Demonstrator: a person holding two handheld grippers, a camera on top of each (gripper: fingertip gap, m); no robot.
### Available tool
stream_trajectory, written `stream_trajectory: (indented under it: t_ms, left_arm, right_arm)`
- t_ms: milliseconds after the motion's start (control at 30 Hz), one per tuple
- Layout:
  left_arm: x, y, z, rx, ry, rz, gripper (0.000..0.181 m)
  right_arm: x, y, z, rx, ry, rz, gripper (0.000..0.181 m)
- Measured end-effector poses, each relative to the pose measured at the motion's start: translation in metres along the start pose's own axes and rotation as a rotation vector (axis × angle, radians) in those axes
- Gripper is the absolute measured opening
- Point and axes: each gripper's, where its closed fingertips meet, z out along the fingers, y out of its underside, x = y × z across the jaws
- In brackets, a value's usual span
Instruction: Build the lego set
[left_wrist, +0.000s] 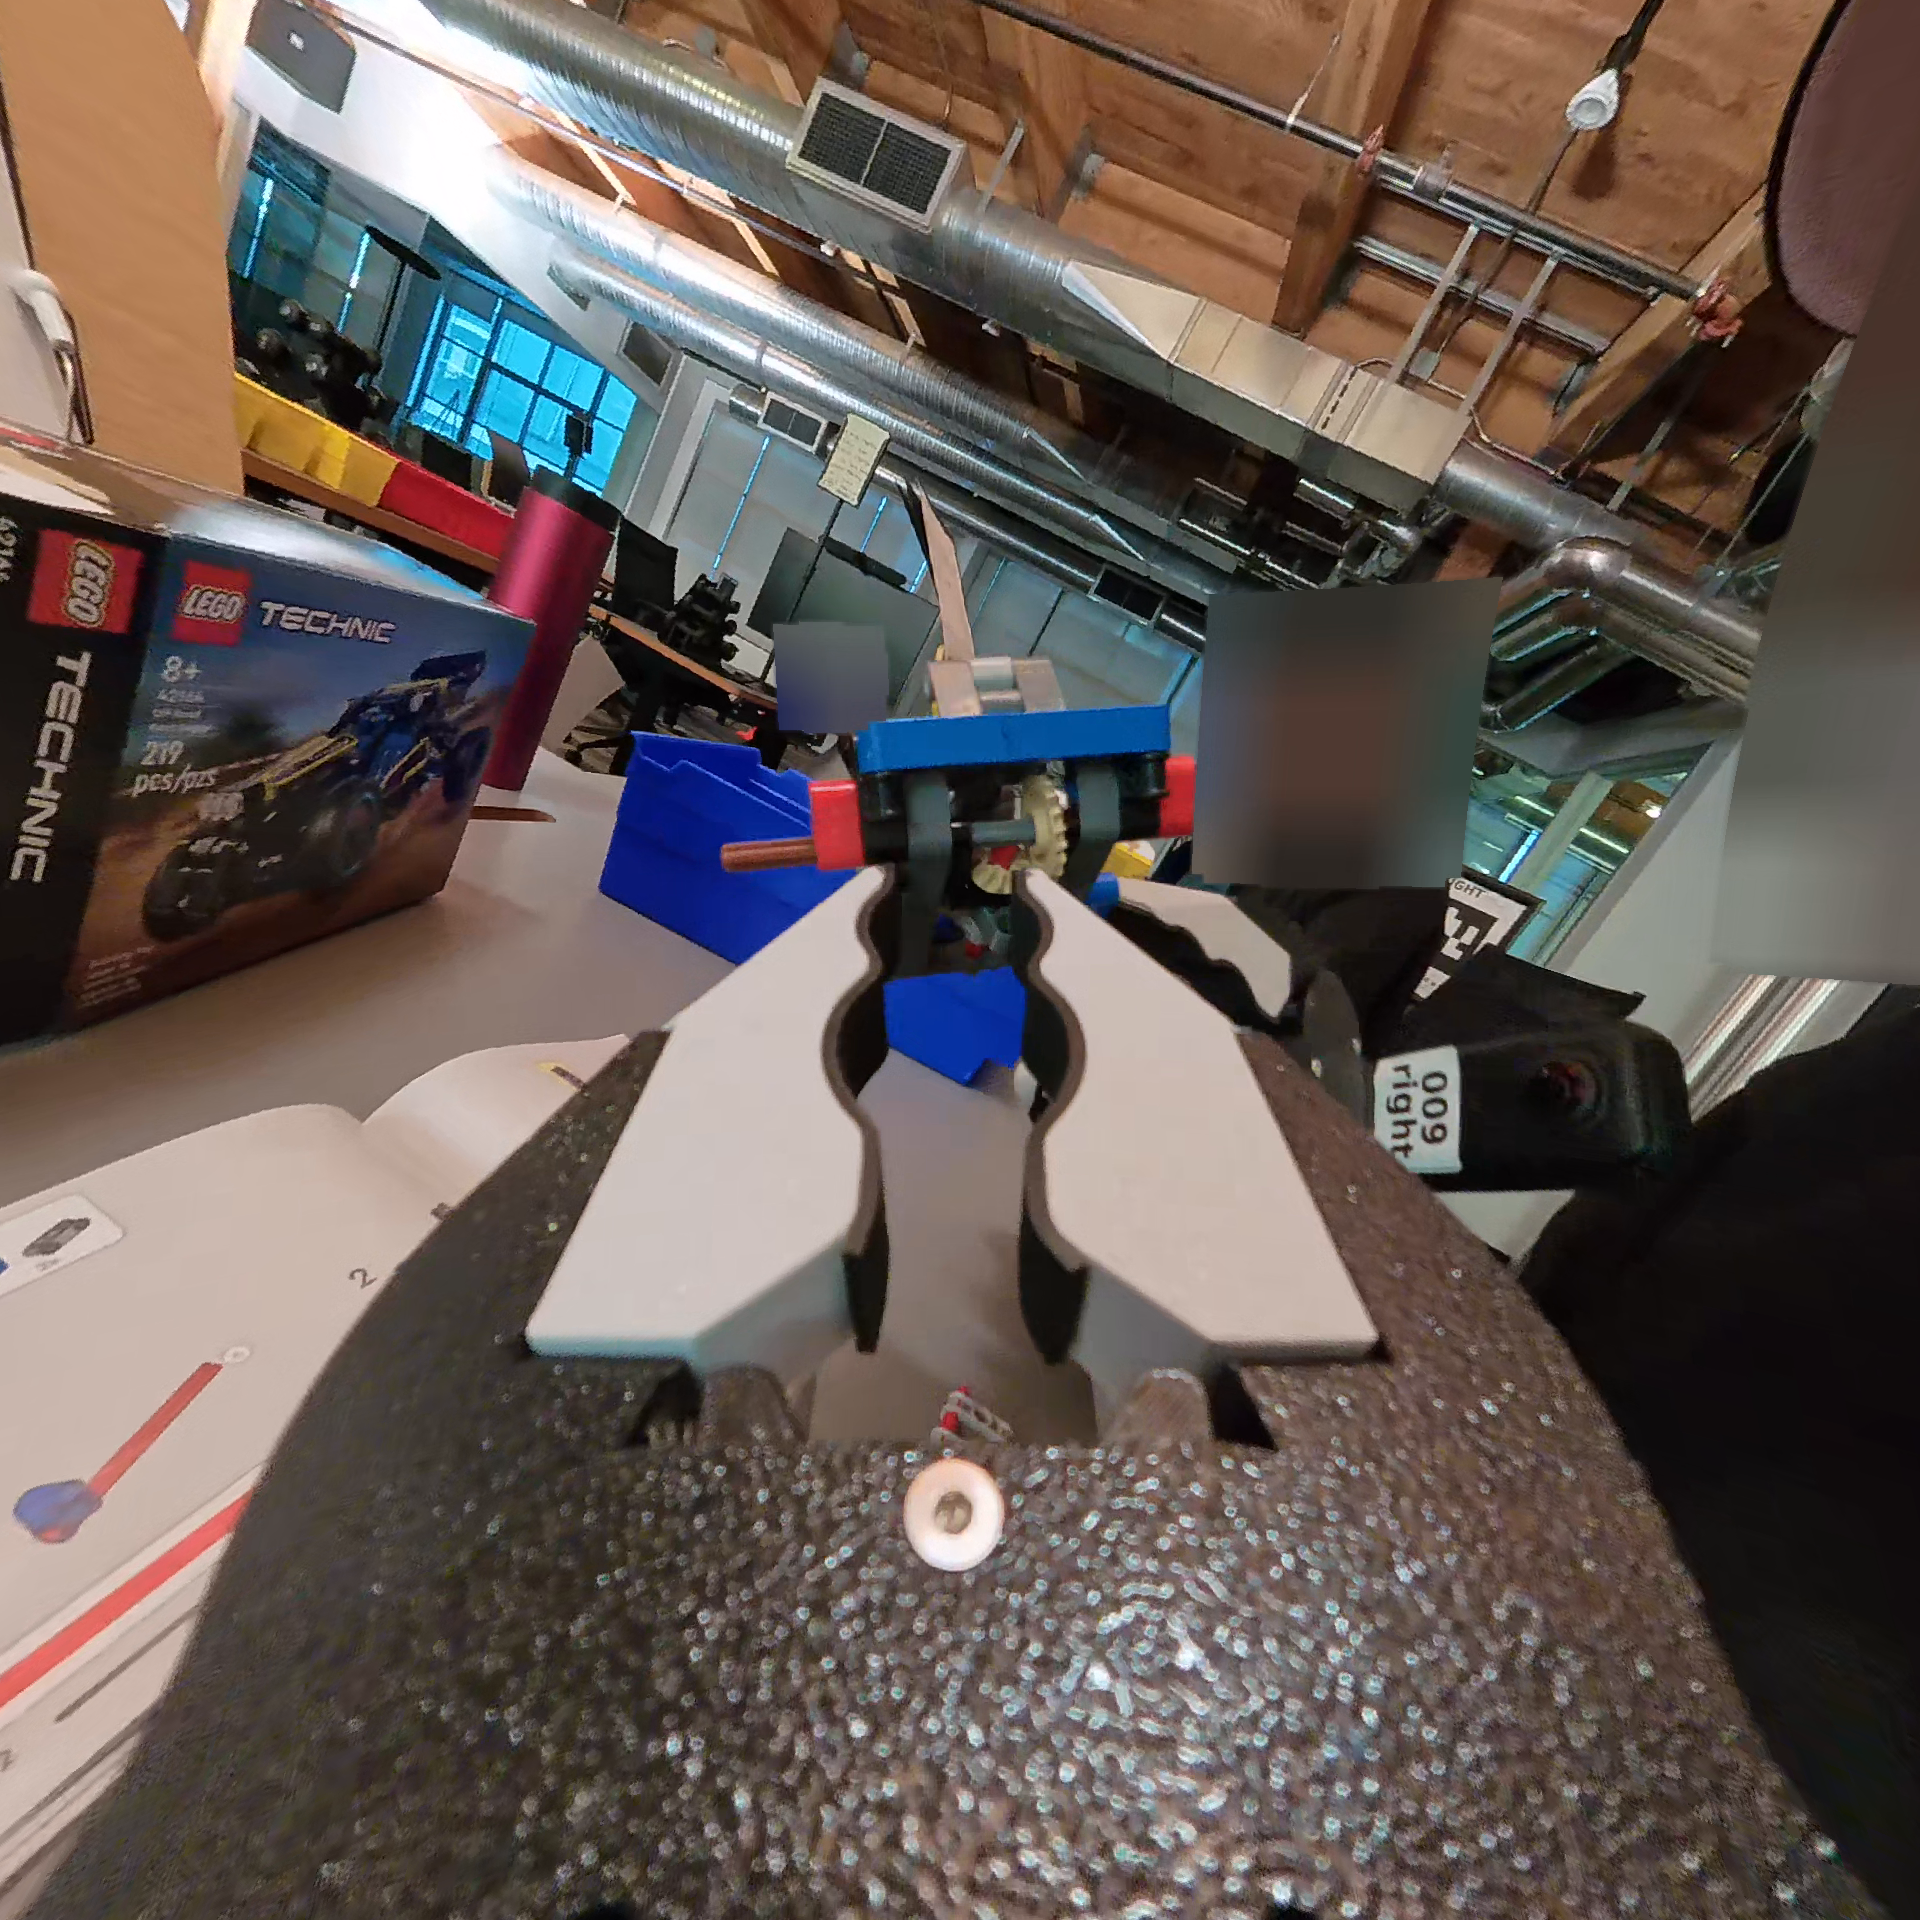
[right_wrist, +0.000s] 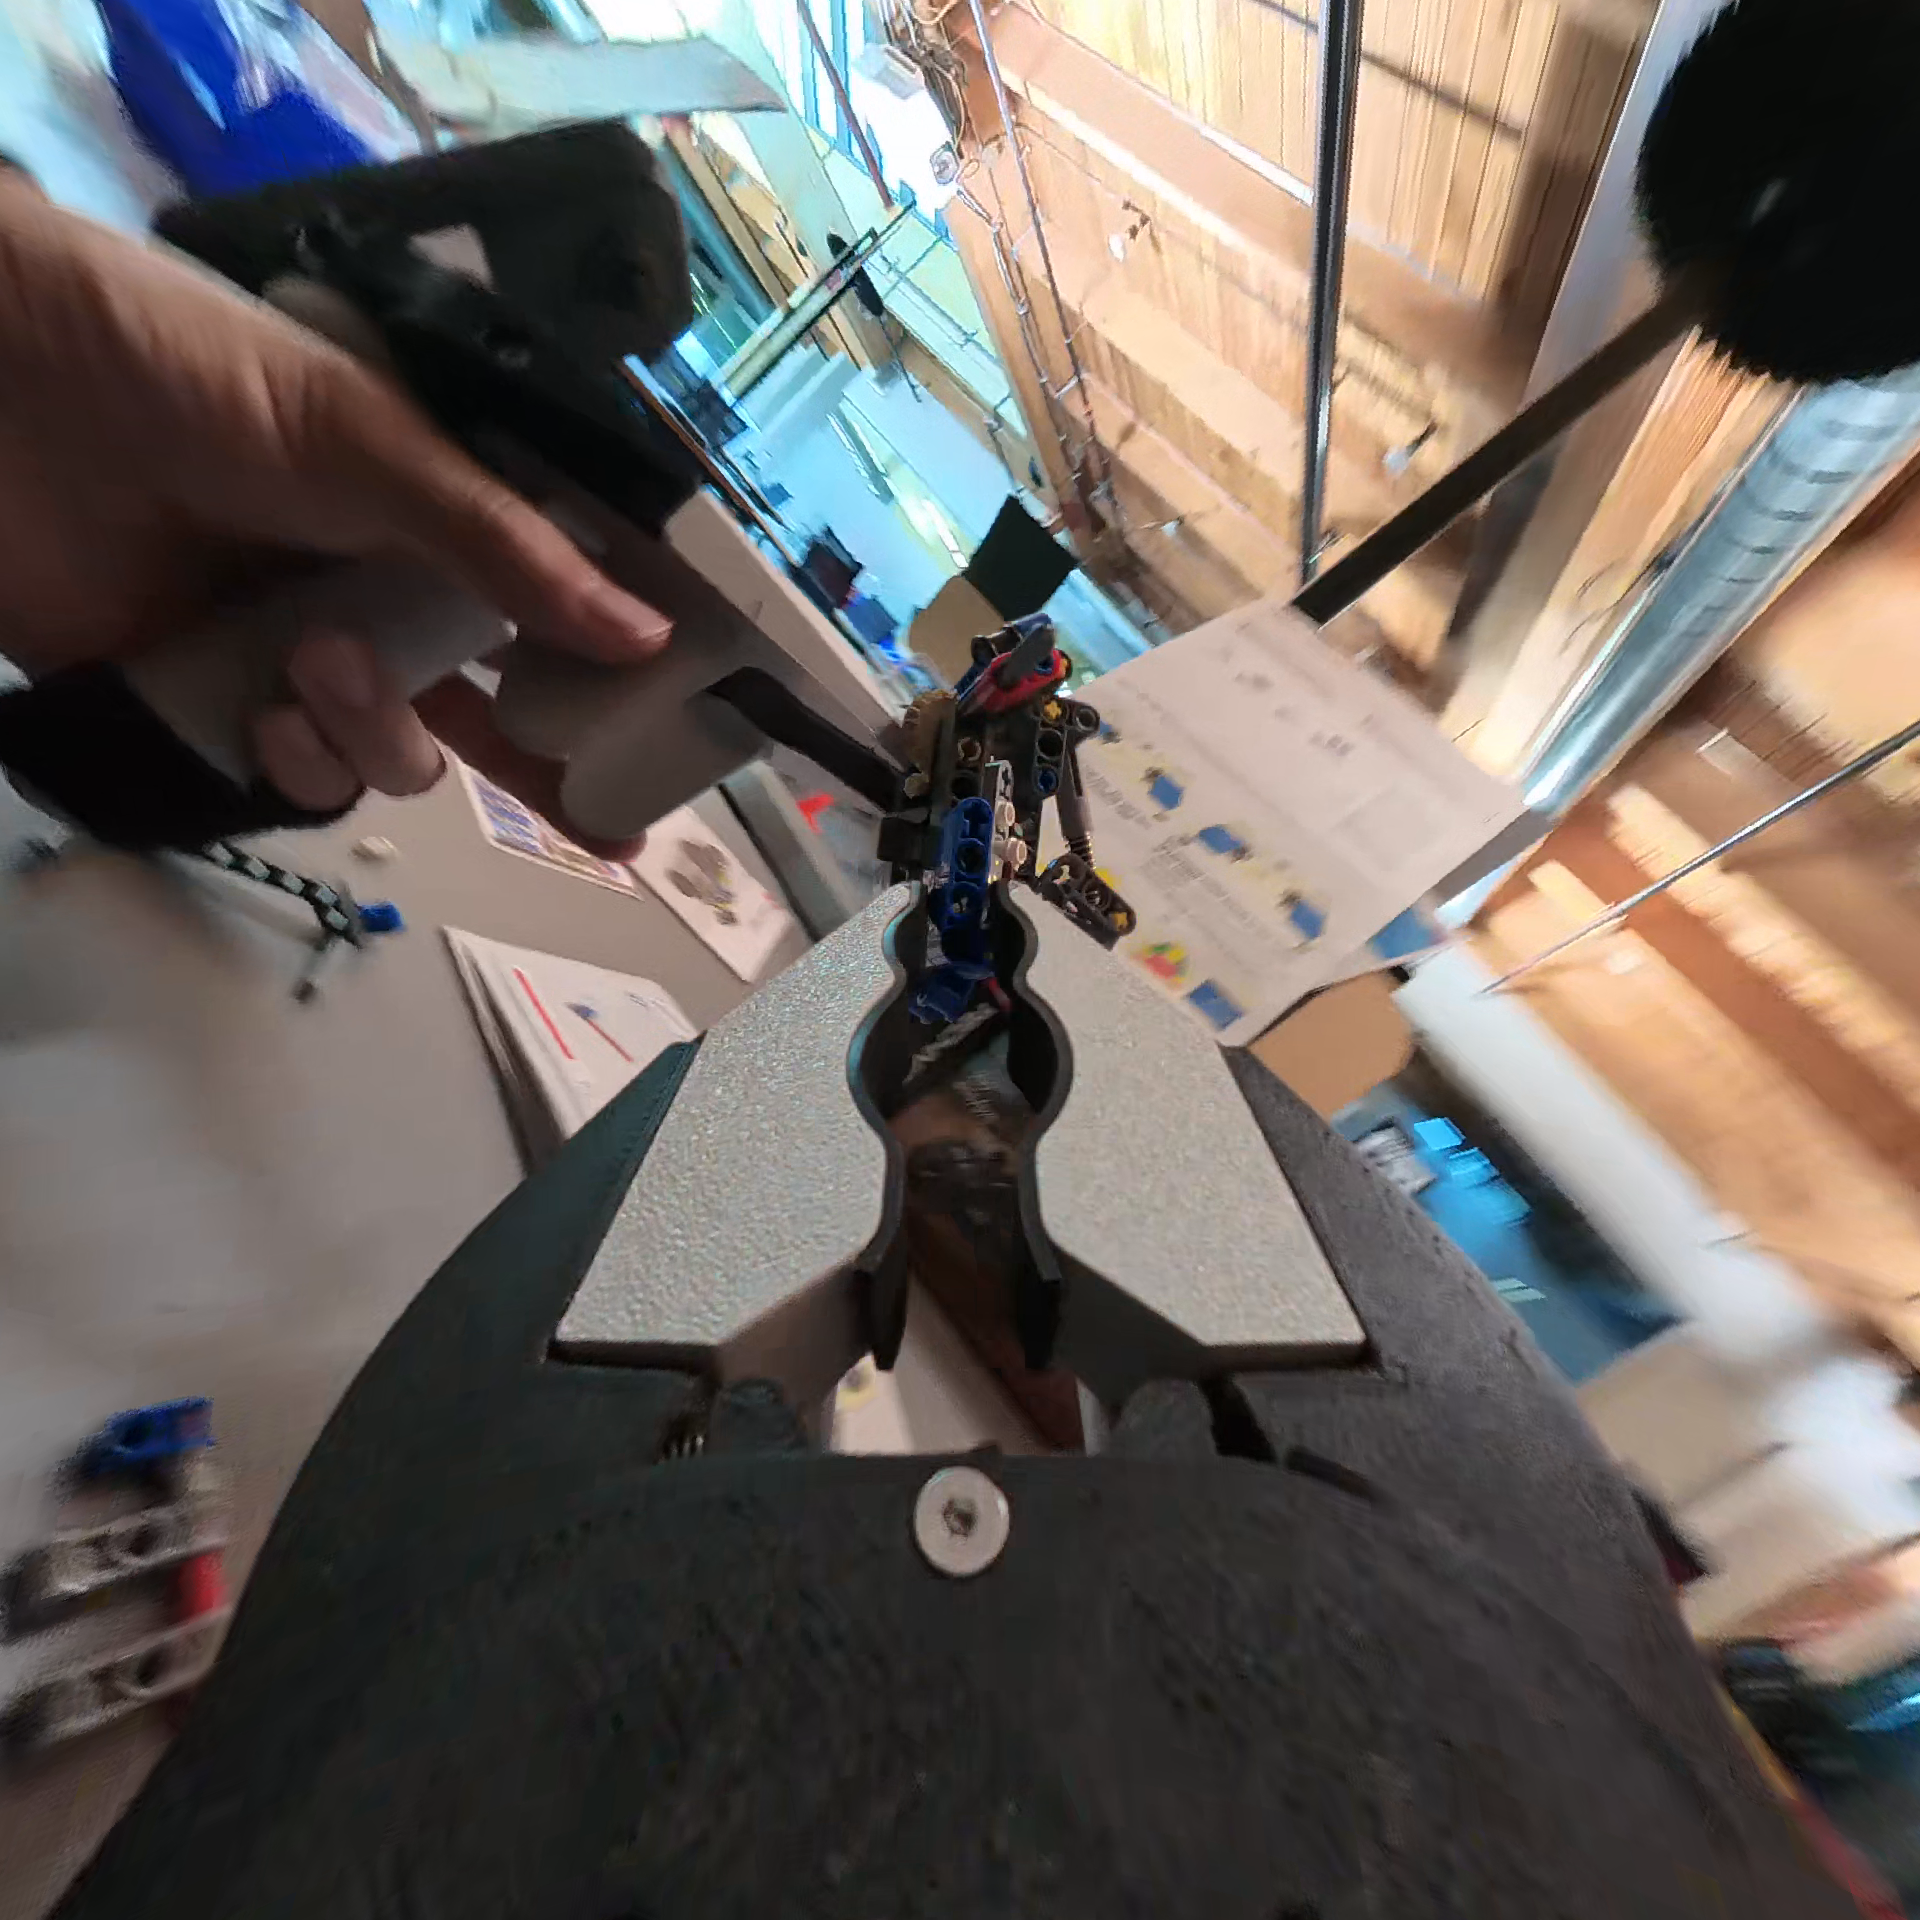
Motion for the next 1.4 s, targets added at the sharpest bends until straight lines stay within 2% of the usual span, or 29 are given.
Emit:
stream_trajectory:
  t_ms: [367, 667, 933, 1133, 1400]
  left_arm:
    - [0.01, -0.007, -0.002, 0.056, 0.073, 0.009, 0.014]
    - [0.022, -0.013, -0.002, 0.081, 0.123, 0.033, 0.014]
    - [0.04, -0.018, -0.003, 0.093, 0.159, 0.171, 0.018]
    - [0.033, -0.018, -0.005, 0.093, 0.149, 0.147, 0.022]
    - [0.029, -0.003, -0.001, 0.014, 0.137, 0.157, 0.022]
  right_arm:
    - [0.003, -0.017, -0.003, 0.016, 0.097, -0.386, 0.009]
    - [0.005, -0.029, -0.011, 0.039, 0.165, -0.507, 0.008]
    - [0.01, -0.046, -0.023, 0.119, 0.246, -0.523, 0.008]
    - [0.006, -0.046, -0.023, 0.117, 0.233, -0.518, 0.008]
    - [0.013, -0.038, -0.022, 0.127, 0.198, -0.299, 0.008]
